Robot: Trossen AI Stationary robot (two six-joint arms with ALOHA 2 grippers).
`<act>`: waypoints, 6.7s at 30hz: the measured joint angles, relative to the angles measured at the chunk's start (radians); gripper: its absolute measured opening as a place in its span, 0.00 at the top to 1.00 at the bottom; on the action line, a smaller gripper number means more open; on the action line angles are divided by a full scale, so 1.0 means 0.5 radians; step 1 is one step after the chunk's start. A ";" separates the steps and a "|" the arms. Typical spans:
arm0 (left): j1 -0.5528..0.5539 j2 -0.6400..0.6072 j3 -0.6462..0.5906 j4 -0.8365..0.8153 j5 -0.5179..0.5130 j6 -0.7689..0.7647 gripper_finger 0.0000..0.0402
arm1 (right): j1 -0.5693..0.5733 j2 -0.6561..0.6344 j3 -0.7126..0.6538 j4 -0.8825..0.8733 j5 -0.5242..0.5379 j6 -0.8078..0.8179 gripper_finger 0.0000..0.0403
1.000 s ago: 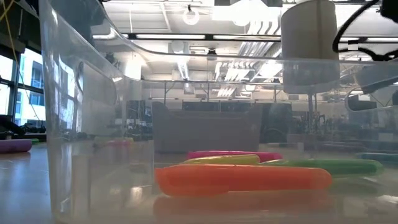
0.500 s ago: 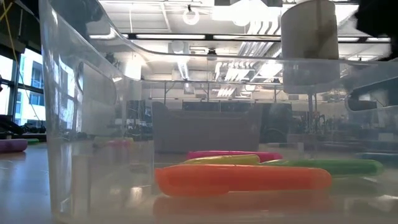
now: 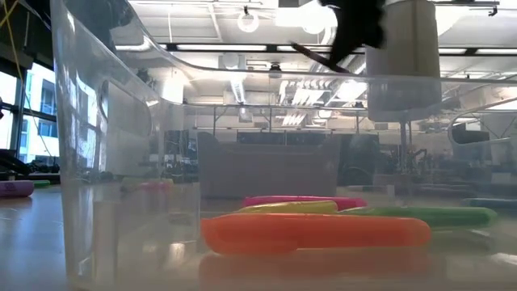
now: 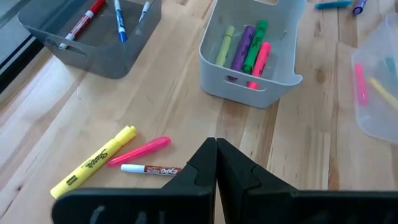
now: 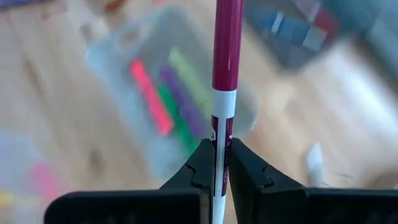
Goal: Pick & Place Markers
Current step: Put the dark red marker pen into the black bin, then put the yellow highlighter pen into the gray bin, then put the purple highlighter pen into the gray bin
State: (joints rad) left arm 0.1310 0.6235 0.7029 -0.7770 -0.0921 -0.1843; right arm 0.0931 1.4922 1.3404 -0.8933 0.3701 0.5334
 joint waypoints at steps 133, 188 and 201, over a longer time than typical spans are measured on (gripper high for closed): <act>-0.237 2.642 1.938 -0.433 0.060 -0.618 0.51 | 1.818 -0.733 -1.557 0.943 0.177 1.730 1.00; -0.881 0.273 0.027 0.039 -0.166 -0.842 1.00 | 1.446 0.327 -1.054 0.417 -0.865 1.515 0.70; -0.880 -0.196 0.029 -0.363 -0.242 -0.797 1.00 | 1.393 0.300 -0.640 -0.072 -0.892 1.661 0.87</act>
State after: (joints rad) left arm -0.3088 0.5254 0.7176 -0.9583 -0.2133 -0.5829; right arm 0.7897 1.6422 1.0203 -0.9291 -0.0757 1.3639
